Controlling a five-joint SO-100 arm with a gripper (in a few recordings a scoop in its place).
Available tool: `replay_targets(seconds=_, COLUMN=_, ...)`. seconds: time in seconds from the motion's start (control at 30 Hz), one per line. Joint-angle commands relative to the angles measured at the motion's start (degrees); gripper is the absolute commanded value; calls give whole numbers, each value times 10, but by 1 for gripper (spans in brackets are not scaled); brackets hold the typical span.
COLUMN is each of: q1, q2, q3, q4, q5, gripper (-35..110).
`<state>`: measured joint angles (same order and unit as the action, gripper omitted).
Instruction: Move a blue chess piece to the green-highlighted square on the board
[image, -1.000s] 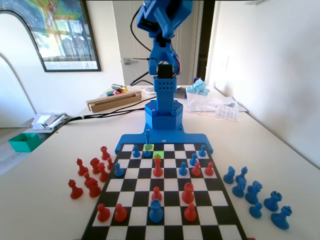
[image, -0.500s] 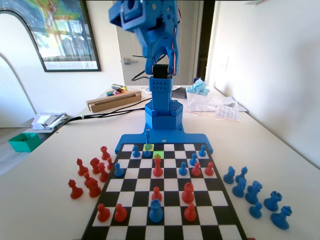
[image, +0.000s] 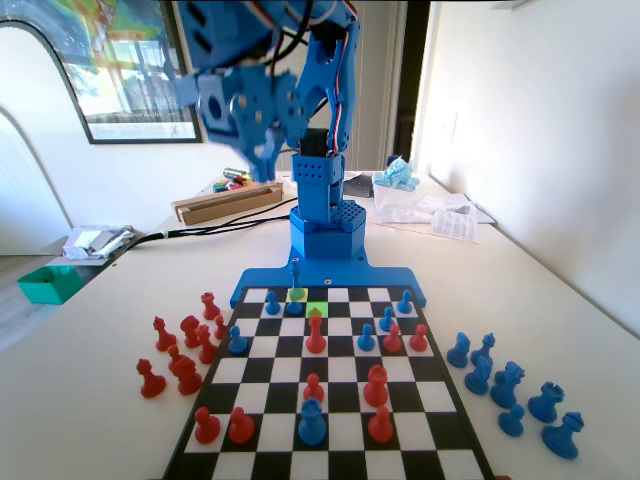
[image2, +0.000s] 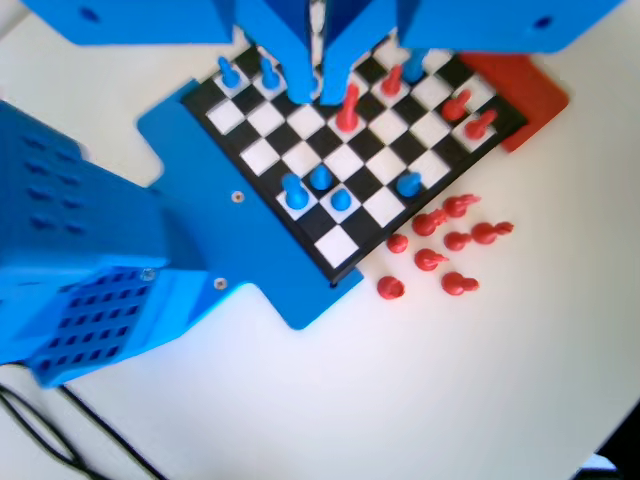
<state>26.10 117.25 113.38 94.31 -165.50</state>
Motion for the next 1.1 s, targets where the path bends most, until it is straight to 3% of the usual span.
replay_targets(seconds=0.0, q1=14, q2=1, q3=17, q4=-41, q5=-15, gripper=10)
replay_targets(seconds=1.07, q1=-52, q2=4, q3=247, q4=-265, q5=88, gripper=12)
